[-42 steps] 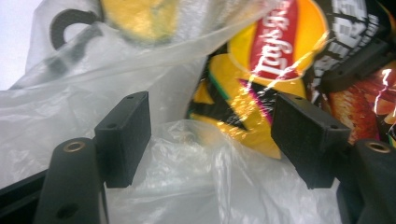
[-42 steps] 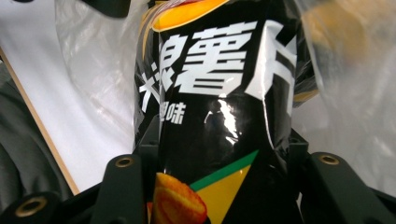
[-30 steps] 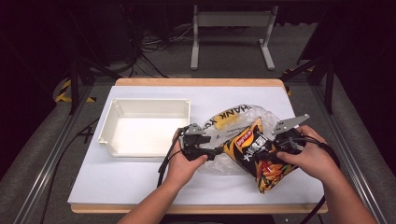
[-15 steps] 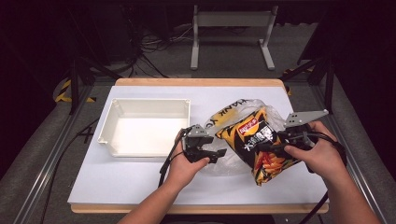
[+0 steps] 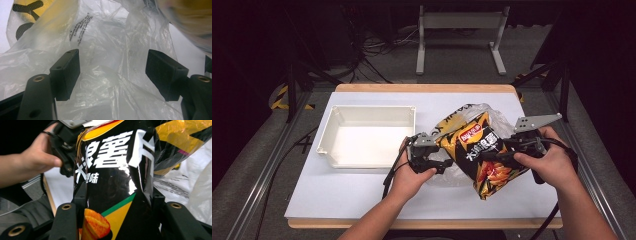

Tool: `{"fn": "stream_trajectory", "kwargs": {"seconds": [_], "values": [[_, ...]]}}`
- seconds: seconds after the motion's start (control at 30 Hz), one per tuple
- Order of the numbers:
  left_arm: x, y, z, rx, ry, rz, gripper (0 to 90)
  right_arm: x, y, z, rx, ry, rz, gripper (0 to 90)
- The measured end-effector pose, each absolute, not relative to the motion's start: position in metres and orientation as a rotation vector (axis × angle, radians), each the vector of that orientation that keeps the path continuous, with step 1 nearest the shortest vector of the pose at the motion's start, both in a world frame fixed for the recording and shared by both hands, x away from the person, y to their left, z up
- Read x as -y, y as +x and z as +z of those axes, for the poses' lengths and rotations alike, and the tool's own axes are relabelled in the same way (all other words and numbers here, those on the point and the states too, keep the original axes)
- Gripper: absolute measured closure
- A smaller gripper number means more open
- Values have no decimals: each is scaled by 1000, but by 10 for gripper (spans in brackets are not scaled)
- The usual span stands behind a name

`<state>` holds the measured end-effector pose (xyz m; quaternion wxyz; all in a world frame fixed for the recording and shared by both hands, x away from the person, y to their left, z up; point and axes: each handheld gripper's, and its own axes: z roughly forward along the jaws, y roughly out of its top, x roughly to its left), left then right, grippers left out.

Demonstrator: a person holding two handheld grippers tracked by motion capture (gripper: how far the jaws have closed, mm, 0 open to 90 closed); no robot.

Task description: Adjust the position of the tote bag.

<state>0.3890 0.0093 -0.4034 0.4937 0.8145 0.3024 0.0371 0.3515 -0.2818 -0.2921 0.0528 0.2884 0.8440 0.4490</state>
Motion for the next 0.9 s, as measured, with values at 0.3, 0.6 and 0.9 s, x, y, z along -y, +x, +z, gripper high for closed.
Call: {"fn": "stream_trajectory", "kwargs": {"seconds": [0.3, 0.6, 0.9], "values": [[-21, 384, -393, -733, 1924, 130, 288, 283, 351, -282, -2459, 885, 1363, 515], [-27, 375, -375, -688, 1862, 127, 271, 280, 352, -282, -2319, 878, 1431, 512], [-34, 385, -362, -687, 1776, 102, 266, 272, 352, -313, -2167, 771, 1389, 513]]}}
